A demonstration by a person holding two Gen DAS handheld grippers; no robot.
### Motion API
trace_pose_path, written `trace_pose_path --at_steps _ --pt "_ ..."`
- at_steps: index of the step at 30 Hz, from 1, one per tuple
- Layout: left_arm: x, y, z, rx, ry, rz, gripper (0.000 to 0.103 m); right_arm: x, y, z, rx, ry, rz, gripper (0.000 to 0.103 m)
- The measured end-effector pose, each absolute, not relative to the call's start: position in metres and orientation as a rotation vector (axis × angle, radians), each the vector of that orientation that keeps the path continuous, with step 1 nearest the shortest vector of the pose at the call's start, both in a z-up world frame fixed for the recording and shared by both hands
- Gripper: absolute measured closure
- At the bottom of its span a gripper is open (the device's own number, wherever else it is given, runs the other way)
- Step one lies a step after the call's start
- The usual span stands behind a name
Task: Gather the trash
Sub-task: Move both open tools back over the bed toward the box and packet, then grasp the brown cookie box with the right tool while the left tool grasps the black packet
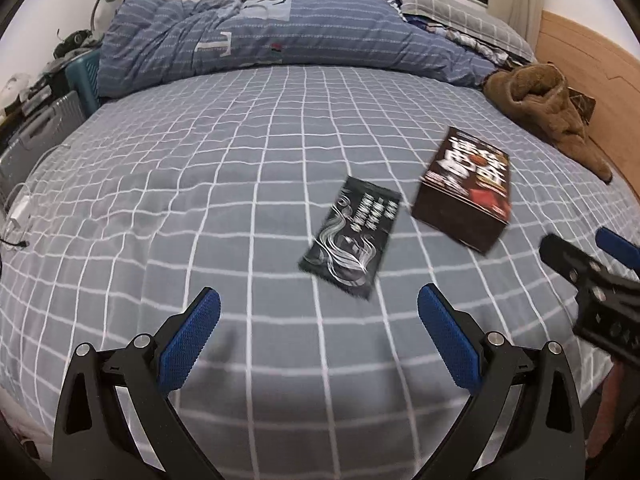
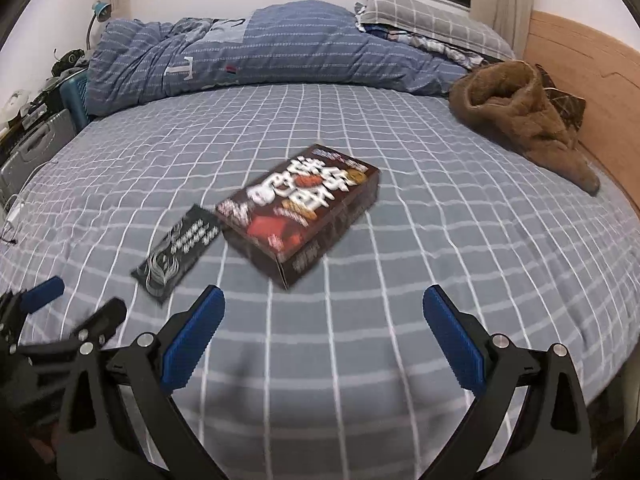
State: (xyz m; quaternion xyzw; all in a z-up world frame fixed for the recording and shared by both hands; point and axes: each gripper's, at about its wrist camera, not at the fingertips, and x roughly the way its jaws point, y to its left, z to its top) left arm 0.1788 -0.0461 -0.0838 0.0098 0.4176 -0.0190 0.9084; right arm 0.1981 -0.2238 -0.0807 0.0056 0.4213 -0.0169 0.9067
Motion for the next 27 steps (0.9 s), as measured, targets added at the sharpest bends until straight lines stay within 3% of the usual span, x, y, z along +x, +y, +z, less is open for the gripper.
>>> trace_pose_path --at_steps 16,27 --pt "0.236 -0.028 -0.099 0.032 0.896 -0.055 0.006 0.328 -0.219 -0.102 0.194 1.019 -0.124 0.007" --pt "0.241 -0.022 -0.105 0.027 0.917 -0.070 0.006 0.357 -0.212 -0.118 0.188 1.093 -0.204 0.007"
